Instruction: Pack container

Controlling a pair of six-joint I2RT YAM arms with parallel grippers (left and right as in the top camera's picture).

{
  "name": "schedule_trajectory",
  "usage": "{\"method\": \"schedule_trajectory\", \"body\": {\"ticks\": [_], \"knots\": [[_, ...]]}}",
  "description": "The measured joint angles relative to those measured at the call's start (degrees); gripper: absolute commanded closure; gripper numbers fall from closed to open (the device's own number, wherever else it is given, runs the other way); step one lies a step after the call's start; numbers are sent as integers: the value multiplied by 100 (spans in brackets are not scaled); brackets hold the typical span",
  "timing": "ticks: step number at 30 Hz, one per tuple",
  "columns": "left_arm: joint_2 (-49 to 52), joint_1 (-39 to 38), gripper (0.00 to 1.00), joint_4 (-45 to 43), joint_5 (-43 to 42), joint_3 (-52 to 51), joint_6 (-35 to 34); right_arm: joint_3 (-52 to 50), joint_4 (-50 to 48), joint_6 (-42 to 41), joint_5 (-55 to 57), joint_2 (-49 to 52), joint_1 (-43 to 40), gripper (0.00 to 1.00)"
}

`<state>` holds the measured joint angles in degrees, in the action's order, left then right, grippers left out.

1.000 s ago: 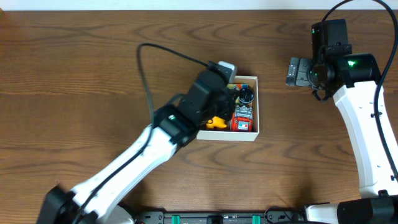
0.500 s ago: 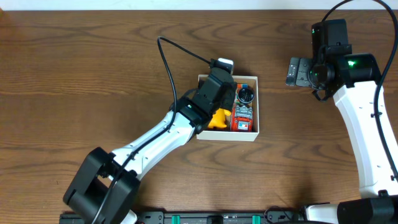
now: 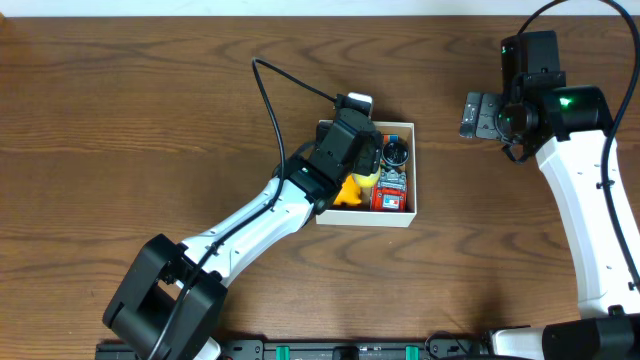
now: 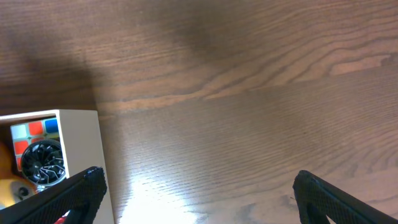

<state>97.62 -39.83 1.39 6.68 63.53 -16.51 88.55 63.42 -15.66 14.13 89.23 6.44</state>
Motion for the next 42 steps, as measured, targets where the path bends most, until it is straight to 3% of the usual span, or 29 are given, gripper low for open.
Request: {"method": "schedule_trajectory", "body": {"ticks": [10,16,27,33,42], "knots": [[-133,149,26,42,98,0,2,0,-2,0,-2,0,0,1],[-1091,688,25,695,348,0,2,0,-2,0,-2,0,0,1],[-2330,2546,2,2253,1541,4,13,0,-2,0,-2,0,0,1],[-2420,3189,2,2583,1672,4,2,0,-2,0,-2,0,0,1],[-2417,3235,2,2673,1692,4,2,0,0,0,-2,0,0,1]]}}
